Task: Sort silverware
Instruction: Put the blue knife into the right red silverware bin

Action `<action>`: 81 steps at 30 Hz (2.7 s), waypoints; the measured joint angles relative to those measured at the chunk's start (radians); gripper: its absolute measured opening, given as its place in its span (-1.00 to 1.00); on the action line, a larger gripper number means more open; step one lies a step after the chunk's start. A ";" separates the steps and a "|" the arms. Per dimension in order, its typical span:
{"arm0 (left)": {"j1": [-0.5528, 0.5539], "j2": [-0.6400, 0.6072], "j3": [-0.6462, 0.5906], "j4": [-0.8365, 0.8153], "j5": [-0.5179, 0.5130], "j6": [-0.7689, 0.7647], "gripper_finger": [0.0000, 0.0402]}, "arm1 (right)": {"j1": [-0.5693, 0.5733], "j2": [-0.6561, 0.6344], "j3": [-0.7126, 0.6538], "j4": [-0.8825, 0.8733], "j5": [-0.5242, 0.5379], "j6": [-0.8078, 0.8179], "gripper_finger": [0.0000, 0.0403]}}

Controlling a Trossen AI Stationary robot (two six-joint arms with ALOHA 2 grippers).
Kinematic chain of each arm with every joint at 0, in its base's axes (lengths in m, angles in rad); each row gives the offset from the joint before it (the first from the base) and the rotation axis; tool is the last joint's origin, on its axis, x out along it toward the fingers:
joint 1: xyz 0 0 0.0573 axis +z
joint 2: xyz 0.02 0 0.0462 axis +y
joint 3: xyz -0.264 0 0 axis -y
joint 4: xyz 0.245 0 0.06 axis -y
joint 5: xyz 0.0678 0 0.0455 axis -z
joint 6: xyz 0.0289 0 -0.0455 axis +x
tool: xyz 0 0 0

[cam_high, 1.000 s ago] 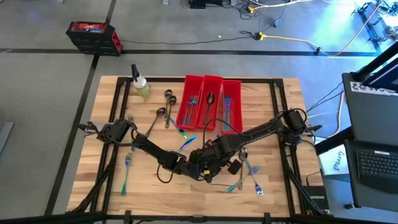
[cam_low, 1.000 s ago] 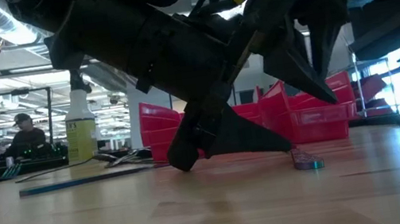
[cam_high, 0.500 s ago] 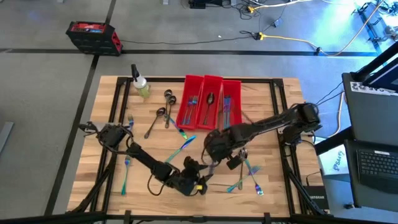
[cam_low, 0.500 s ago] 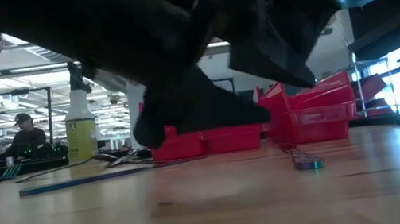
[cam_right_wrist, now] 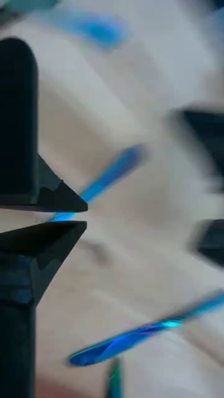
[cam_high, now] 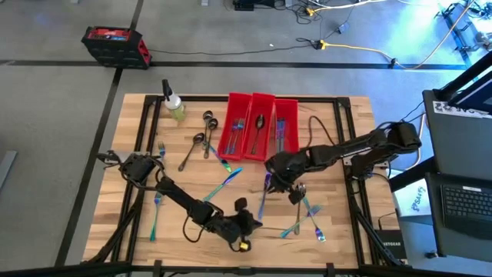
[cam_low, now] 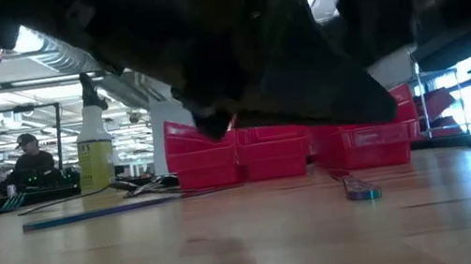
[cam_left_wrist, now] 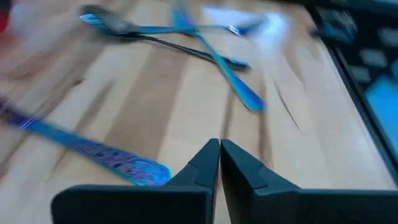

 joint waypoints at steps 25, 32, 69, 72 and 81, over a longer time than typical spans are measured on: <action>0.000 0.000 0.000 -0.077 -0.029 0.060 -1.00 | 0.028 0.195 0.046 -0.070 0.442 -0.188 -1.00; 0.001 0.000 0.000 -0.078 -0.036 0.056 -1.00 | 0.035 0.202 0.046 -0.083 0.479 -0.193 -1.00; 0.008 -0.045 0.000 0.342 -0.151 0.214 0.00 | 0.303 0.097 0.043 -0.281 0.486 0.267 -1.00; 0.020 -0.072 0.000 0.162 -0.170 0.253 0.29 | 0.303 0.047 0.043 -0.256 0.449 0.329 -1.00; 0.176 -0.138 0.000 -0.207 0.220 0.429 0.53 | 0.323 -0.114 0.046 -0.183 0.486 0.521 -0.55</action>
